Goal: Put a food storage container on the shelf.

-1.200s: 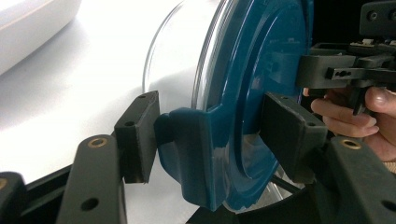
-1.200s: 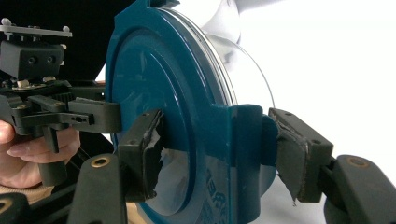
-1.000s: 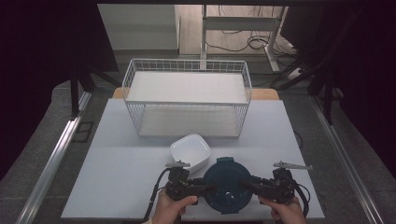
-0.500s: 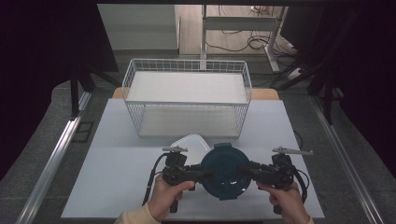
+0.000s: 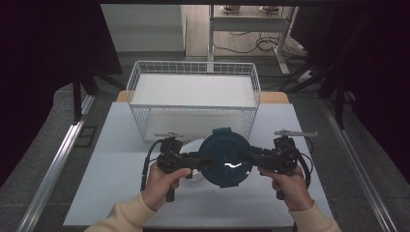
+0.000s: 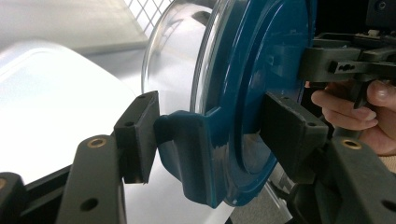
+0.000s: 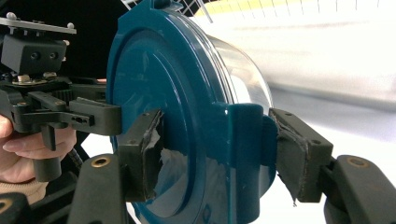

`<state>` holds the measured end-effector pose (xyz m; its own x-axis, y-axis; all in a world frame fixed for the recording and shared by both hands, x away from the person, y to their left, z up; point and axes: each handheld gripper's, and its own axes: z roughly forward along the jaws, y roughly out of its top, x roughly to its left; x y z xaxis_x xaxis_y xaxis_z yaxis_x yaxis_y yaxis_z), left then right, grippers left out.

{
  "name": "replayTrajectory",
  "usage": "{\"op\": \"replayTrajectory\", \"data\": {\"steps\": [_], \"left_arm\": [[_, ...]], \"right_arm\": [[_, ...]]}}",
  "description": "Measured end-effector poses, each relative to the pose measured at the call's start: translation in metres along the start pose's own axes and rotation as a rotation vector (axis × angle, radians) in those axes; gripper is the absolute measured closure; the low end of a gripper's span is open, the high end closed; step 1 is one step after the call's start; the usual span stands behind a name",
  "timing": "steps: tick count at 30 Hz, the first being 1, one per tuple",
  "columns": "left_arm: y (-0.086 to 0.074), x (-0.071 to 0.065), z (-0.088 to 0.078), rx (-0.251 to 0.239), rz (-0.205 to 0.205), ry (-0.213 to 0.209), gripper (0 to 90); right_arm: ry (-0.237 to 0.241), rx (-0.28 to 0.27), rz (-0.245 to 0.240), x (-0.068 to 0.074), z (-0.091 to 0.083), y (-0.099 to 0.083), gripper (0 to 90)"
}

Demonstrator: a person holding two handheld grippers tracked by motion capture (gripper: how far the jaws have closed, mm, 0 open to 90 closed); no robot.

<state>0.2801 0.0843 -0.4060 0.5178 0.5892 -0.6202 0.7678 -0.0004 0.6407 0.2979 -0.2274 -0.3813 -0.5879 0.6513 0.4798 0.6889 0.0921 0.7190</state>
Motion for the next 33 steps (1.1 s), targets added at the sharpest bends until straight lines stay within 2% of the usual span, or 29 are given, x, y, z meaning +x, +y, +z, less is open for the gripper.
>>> {"op": "replayTrajectory", "data": {"steps": [6, 13, 18, 20, 21, 22, 23, 26, 29, 30, 33], "left_arm": [[0.015, 0.002, -0.015, -0.016, 0.025, 0.013, 39.2], [0.029, 0.004, -0.031, -0.037, 0.033, 0.025, 39.3], [0.041, 0.007, -0.042, -0.06, 0.022, 0.027, 39.1], [0.05, 0.007, -0.05, -0.072, 0.032, 0.035, 39.0], [0.05, 0.007, -0.05, -0.072, 0.032, 0.035, 39.0], [0.056, 0.008, -0.054, -0.081, 0.034, 0.033, 39.0], [0.056, 0.008, -0.054, -0.081, 0.034, 0.033, 39.0], [0.065, 0.009, -0.061, -0.098, 0.024, 0.024, 39.0], [0.076, 0.011, -0.068, -0.102, 0.028, 0.024, 39.0], [0.083, 0.013, -0.072, -0.117, 0.023, 0.022, 38.9], [0.089, 0.015, -0.076, -0.124, 0.023, 0.022, 38.7]], "right_arm": [[0.012, -0.013, -0.021, 0.009, 0.005, 0.019, 38.3], [0.028, -0.02, -0.039, 0.019, 0.013, 0.037, 38.4], [0.03, -0.026, -0.062, 0.027, 0.02, 0.053, 38.4], [0.036, -0.022, -0.069, 0.031, 0.023, 0.065, 38.5], [0.036, -0.022, -0.069, 0.031, 0.023, 0.065, 38.5], [0.037, -0.024, -0.077, 0.035, 0.025, 0.073, 38.4], [0.037, -0.024, -0.077, 0.035, 0.025, 0.073, 38.4], [0.03, -0.031, -0.101, 0.044, 0.027, 0.09, 38.4], [0.032, -0.034, -0.106, 0.047, 0.029, 0.098, 38.5], [0.034, -0.042, -0.111, 0.05, 0.032, 0.105, 39.0], [0.034, -0.046, -0.11, 0.052, 0.034, 0.111, 39.0]]}}
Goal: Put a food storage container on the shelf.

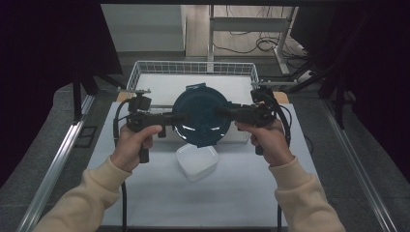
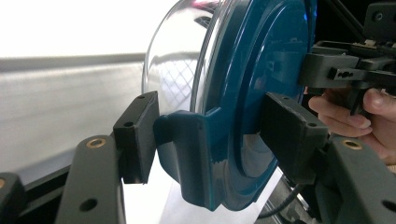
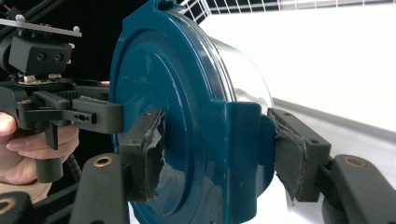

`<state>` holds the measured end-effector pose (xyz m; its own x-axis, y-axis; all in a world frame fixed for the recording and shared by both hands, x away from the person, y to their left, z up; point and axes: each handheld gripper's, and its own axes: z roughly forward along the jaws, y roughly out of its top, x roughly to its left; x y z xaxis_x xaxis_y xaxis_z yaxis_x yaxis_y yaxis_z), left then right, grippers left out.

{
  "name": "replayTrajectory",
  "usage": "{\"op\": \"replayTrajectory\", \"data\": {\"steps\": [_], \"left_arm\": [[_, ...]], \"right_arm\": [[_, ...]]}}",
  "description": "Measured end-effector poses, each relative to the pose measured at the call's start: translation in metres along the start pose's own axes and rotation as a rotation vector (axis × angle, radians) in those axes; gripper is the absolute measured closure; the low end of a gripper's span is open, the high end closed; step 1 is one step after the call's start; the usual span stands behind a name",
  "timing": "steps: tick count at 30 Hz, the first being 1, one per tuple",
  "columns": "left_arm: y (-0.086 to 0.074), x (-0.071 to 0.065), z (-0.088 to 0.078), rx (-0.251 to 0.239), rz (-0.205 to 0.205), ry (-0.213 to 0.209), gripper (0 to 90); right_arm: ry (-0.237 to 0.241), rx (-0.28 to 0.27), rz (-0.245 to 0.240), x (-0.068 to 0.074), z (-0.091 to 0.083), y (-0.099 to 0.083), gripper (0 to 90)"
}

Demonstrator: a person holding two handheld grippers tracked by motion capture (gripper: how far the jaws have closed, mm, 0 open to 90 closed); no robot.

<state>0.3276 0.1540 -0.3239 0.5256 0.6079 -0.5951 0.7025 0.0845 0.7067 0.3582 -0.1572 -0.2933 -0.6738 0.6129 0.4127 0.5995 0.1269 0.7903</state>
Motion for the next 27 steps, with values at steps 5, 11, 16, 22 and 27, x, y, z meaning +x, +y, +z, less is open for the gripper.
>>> {"op": "replayTrajectory", "data": {"steps": [5, 11, 16, 22, 27], "left_arm": [[0.014, 0.003, -0.007, 0.0, 0.015, 0.011, 38.6], [0.032, 0.007, -0.009, 0.001, 0.02, 0.02, 38.3], [0.054, 0.011, -0.008, 0.0, 0.011, 0.017, 38.1], [0.076, 0.016, -0.006, 0.012, 0.024, 0.026, 38.0], [0.085, 0.027, 0.002, 0.014, 0.014, 0.03, 37.9]], "right_arm": [[0.009, -0.005, -0.004, 0.001, 0.007, 0.014, 39.0], [0.012, -0.002, 0.007, 0.001, 0.014, 0.029, 39.2], [0.011, -0.013, 0.017, -0.003, 0.018, 0.045, 39.3], [0.016, -0.023, 0.028, -0.009, 0.024, 0.062, 39.4], [0.021, -0.024, 0.054, -0.02, 0.033, 0.068, 39.4]]}}
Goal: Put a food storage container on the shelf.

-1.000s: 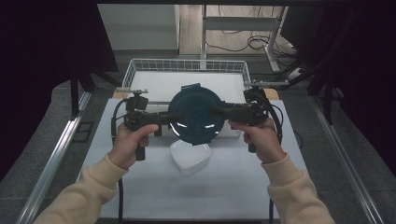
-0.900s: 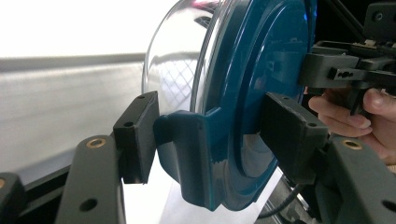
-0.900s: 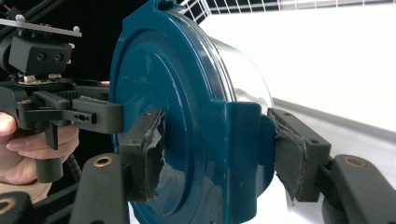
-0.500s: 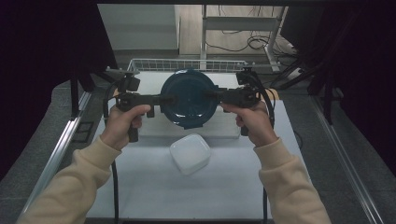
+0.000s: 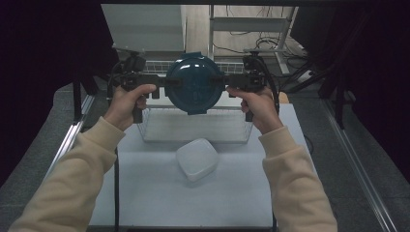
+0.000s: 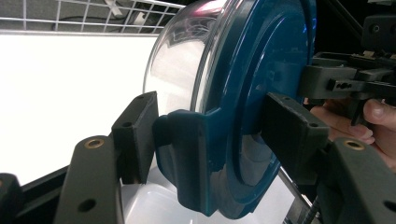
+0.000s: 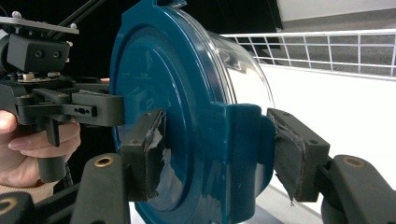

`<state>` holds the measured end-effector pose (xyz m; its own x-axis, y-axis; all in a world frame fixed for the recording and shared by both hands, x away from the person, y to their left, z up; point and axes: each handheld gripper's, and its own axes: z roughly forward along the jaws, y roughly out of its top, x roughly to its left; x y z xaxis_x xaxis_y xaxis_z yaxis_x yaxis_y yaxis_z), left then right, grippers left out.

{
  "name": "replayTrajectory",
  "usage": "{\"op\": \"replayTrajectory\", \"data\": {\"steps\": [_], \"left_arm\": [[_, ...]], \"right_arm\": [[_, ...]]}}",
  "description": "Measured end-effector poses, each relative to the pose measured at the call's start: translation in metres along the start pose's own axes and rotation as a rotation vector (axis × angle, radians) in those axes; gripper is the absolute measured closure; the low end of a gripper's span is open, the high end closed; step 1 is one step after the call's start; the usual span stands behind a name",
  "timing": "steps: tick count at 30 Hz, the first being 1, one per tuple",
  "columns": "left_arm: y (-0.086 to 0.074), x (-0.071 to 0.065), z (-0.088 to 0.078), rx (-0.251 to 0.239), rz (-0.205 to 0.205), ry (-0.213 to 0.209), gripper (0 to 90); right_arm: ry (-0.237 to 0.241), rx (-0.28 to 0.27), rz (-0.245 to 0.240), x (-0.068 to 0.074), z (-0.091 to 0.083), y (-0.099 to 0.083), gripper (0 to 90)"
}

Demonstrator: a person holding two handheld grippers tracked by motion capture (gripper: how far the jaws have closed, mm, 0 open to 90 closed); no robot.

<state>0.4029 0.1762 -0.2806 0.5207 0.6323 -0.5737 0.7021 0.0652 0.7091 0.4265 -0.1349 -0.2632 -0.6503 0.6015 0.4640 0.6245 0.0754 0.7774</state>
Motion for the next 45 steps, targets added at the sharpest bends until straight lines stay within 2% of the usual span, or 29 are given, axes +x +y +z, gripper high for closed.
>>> {"op": "replayTrajectory", "data": {"steps": [2, 6, 8, 9, 13, 18, 22, 25, 26, 28, 32, 36, 38, 39, 42, 45], "left_arm": [[0.004, 0.011, 0.006, 0.001, -0.017, -0.015, 37.8], [0.011, 0.018, 0.01, 0.005, -0.015, -0.013, 37.7], [0.018, 0.026, 0.015, 0.029, -0.015, -0.024, 37.7], [0.018, 0.026, 0.015, 0.029, -0.015, -0.024, 37.6], [0.023, 0.037, 0.024, 0.047, -0.039, -0.037, 37.4], [0.024, 0.049, 0.036, 0.091, -0.062, -0.02, 35.9], [0.027, 0.056, 0.041, 0.087, -0.084, -0.035, 36.1], [0.029, 0.059, 0.044, 0.08, -0.117, -0.04, 36.1], [0.03, 0.061, 0.046, 0.079, -0.126, -0.04, 36.0], [0.032, 0.063, 0.049, 0.073, -0.15, -0.039, 35.9], [0.035, 0.065, 0.057, 0.063, -0.159, -0.022, 32.3], [0.038, 0.074, 0.064, 0.061, -0.22, -0.034, 32.1], [0.039, 0.077, 0.068, 0.06, -0.24, -0.037, 32.0], [0.039, 0.077, 0.068, 0.06, -0.24, -0.037, 31.9], [0.04, 0.08, 0.071, 0.056, -0.244, -0.032, 32.0], [0.04, 0.08, 0.071, 0.048, -0.238, -0.029, 32.4]], "right_arm": [[-0.011, 0.008, 0.006, -0.006, 0.007, 0.005, 39.4], [-0.018, 0.006, 0.014, -0.012, 0.013, 0.008, 39.4], [-0.021, 0.007, 0.03, -0.017, 0.019, 0.01, 39.7], [-0.021, 0.007, 0.03, -0.017, 0.019, 0.01, 39.7], [-0.029, 0.015, 0.048, -0.025, 0.024, 0.012, 39.9], [-0.044, 0.047, 0.083, -0.036, 0.034, 0.012, 39.9], [-0.045, 0.035, 0.101, -0.043, 0.038, 0.013, 39.9], [-0.045, 0.037, 0.124, -0.048, 0.039, 0.015, 39.7], [-0.039, 0.038, 0.145, -0.052, 0.041, 0.016, 39.3], [-0.036, 0.041, 0.156, -0.055, 0.042, 0.016, 39.2], [-0.019, 0.06, 0.212, -0.066, 0.045, 0.018, 38.4], [-0.024, 0.063, 0.245, -0.07, 0.049, 0.019, 37.7], [-0.023, 0.061, 0.284, -0.075, 0.052, 0.021, 37.2], [-0.023, 0.061, 0.284, -0.075, 0.052, 0.021, 37.2], [-0.009, 0.056, 0.339, -0.084, 0.056, 0.02, 36.6], [0.003, 0.052, 0.348, -0.088, 0.057, 0.019, 36.6]]}}
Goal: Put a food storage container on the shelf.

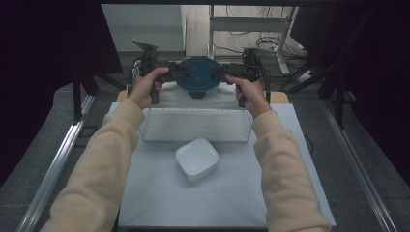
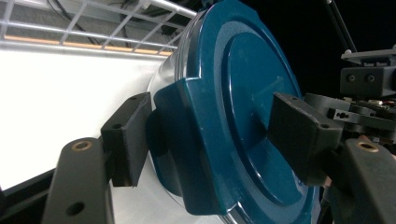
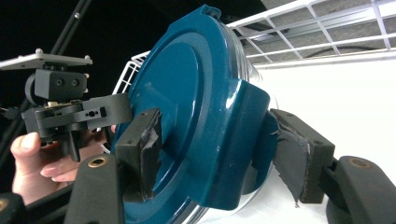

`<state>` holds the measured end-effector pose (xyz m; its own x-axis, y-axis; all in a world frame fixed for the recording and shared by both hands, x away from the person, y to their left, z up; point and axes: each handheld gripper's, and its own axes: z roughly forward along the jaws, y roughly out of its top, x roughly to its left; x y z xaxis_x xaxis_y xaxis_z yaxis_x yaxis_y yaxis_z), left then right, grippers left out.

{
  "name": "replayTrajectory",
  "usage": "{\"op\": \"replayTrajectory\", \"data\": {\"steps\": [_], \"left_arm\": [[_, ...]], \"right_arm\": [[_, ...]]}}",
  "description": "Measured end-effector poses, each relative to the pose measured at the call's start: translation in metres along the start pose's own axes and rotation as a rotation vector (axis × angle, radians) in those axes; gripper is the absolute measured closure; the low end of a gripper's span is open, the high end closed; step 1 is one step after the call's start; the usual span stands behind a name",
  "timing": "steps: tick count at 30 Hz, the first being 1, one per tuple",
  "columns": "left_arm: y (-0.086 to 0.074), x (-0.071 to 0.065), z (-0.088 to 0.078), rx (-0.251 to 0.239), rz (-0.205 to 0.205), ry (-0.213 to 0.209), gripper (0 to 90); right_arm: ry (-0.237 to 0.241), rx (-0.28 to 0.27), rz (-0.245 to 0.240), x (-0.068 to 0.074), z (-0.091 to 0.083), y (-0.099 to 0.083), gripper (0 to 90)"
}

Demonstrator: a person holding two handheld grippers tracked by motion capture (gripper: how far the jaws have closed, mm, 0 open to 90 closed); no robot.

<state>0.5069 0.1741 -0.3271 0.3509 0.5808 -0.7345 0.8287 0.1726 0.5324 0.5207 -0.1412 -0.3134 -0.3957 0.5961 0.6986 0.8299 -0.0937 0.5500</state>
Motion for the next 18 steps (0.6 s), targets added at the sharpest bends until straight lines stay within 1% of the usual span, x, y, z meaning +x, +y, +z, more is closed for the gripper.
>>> {"op": "replayTrajectory", "data": {"steps": [2, 4, 6, 7, 10, 11, 13, 14, 15, 17, 18], "left_arm": [[-0.0007, -0.0002, 0.0, -0.003, -0.002, 0.002, 32.3], [-0.0024, -0.0008, 0.0002, -0.006, 0.008, 0.003, 31.7], [-0.0033, -0.0011, 0.0005, 0.002, 0.013, 0.009, 30.3], [-0.0039, -0.0014, 0.0002, 0.003, 0.02, 0.009, 30.2], [-0.0046, -0.0027, -0.0003, 0.007, 0.024, 0.014, 30.3], [-0.0051, -0.0033, -0.0005, 0.008, 0.024, 0.018, 30.2], [-0.0058, -0.0039, -0.0003, 0.014, 0.023, 0.022, 30.1], [-0.0059, -0.004, -0.0001, 0.013, 0.023, 0.023, 30.0], [-0.0059, -0.0045, 0.0001, 0.013, 0.024, 0.026, 29.8], [-0.0063, -0.0069, 0.0012, 0.006, 0.037, 0.04, 28.3], [-0.0063, -0.0069, 0.0012, 0.006, 0.037, 0.04, 28.1]], "right_arm": [[0.0, -0.001, 0.0, 0.0001, 0.0001, 0.0, 36.5], [-0.005, -0.001, -0.003, 0.0006, -0.0004, -0.001, 36.5], [-0.004, 0.006, 0.009, 0.0019, -0.0008, -0.0022, 36.0], [-0.002, 0.013, 0.024, 0.002, -0.0007, -0.0042, 35.6], [0.002, 0.016, 0.03, 0.0011, -0.0012, -0.006, 35.5], [0.009, 0.02, 0.04, 0.0, -0.0013, -0.0076, 35.3], [0.013, 0.02, 0.038, -0.0015, -0.0011, -0.0081, 35.0], [0.018, 0.03, 0.057, -0.0028, -0.001, -0.0084, 34.7], [0.021, 0.028, 0.06, -0.0034, -0.0007, -0.0086, 34.7], [0.011, 0.025, 0.05, -0.0015, -0.0002, -0.0089, 33.3], [0.011, 0.025, 0.05, -0.0015, -0.0002, -0.0089, 33.3]]}}
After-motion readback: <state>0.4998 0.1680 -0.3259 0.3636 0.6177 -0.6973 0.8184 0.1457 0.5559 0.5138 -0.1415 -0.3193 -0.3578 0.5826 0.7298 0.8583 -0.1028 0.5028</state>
